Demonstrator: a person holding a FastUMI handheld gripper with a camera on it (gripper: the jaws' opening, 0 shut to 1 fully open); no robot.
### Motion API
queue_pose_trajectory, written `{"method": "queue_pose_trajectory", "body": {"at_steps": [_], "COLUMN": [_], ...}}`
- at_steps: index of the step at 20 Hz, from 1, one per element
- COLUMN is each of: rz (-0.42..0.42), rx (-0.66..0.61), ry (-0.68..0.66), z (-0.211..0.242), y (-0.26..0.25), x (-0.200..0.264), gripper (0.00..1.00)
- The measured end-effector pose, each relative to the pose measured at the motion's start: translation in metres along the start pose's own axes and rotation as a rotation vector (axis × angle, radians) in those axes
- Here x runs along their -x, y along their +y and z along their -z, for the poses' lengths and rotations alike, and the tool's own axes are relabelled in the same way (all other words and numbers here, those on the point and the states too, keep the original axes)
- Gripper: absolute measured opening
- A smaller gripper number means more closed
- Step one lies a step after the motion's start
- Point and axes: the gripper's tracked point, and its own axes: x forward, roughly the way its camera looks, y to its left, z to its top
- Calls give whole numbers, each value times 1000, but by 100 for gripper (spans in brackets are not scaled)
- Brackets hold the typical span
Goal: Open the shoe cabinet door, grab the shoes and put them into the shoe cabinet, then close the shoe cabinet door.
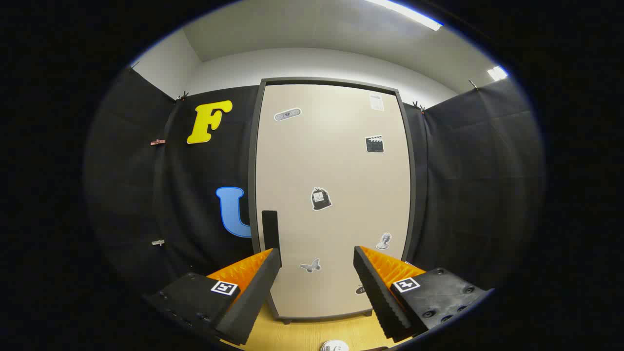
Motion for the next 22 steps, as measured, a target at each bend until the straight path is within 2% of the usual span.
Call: {"method": "queue_pose_trajectory", "body": {"at_steps": [15,22], "rz": [-7,-43], "rx": [-13,-22], "ry": [16,32], "z": [5,13], "y": [4,24], "x": [0,-15], "gripper": [99,99]}}
